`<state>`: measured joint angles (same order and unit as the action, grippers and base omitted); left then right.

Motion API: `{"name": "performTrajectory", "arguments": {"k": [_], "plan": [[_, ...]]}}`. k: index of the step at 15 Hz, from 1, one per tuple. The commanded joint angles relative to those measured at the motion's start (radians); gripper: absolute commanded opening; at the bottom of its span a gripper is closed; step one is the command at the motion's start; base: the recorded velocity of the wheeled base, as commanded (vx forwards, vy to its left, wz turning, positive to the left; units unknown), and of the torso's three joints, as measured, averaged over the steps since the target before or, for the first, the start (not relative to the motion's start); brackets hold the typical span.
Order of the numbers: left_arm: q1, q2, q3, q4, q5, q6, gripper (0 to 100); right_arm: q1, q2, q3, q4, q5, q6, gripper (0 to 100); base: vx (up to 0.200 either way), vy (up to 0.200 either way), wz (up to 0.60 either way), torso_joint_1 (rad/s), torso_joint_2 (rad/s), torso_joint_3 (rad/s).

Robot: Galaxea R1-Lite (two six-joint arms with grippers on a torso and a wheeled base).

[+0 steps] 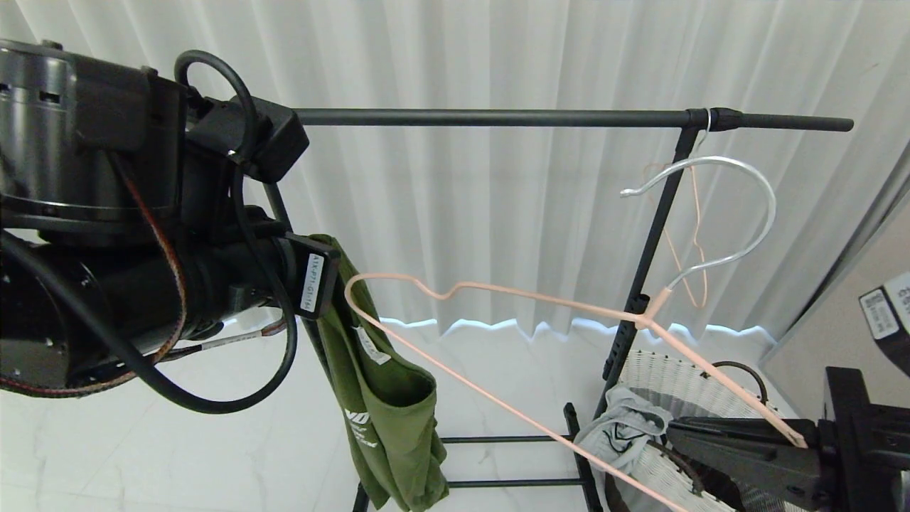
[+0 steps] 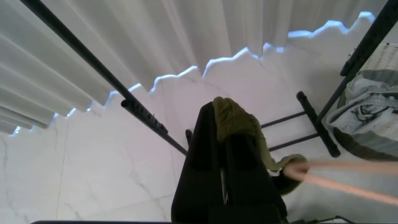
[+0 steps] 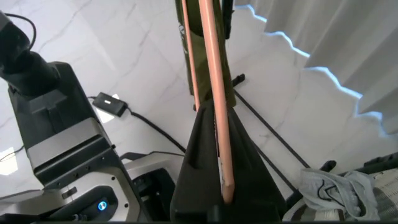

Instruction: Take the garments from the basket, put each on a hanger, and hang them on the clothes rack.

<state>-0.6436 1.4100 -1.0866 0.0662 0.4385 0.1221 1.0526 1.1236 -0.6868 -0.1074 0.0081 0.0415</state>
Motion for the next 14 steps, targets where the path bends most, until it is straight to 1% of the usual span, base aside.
{"name": "performTrajectory", "arguments": {"k": [1,4,7,9,10,11,14], "plan": [[-0.001,0.003,-0.003,0.000,0.000,0.001,0,0.009,0.041,0.000,-0.017,0.000,0.000,0,0.000,0.000,0.00,0.000,0.00,0.000],[-0.002,-0.003,0.004,0.000,0.000,-0.001,0,0.009,0.097,0.001,-0.095,-0.016,-0.002,0,0.000,0.000,0.00,0.000,0.00,0.000],[-0.004,-0.003,0.004,0.000,0.000,-0.001,0,0.009,0.136,0.000,-0.127,-0.031,-0.002,0,0.000,0.000,0.00,0.000,0.00,0.000],[-0.004,-0.003,0.007,0.000,0.003,-0.001,0,0.009,0.148,0.000,-0.130,-0.065,0.006,0,0.000,0.000,0.00,0.000,0.00,0.000],[-0.004,-0.003,0.007,0.000,0.011,0.001,0,0.010,0.162,-0.002,-0.132,-0.102,0.035,0,0.000,0.000,0.00,0.000,0.00,0.000],[-0.004,-0.002,0.007,0.001,0.019,0.001,0,0.012,0.173,-0.005,-0.141,-0.117,0.066,0,0.000,0.000,0.00,0.000,0.00,0.000],[-0.004,0.021,0.005,0.001,0.026,0.001,0,0.012,0.211,-0.007,-0.190,-0.134,0.129,0,0.000,0.000,0.00,0.000,0.00,0.000]]}}
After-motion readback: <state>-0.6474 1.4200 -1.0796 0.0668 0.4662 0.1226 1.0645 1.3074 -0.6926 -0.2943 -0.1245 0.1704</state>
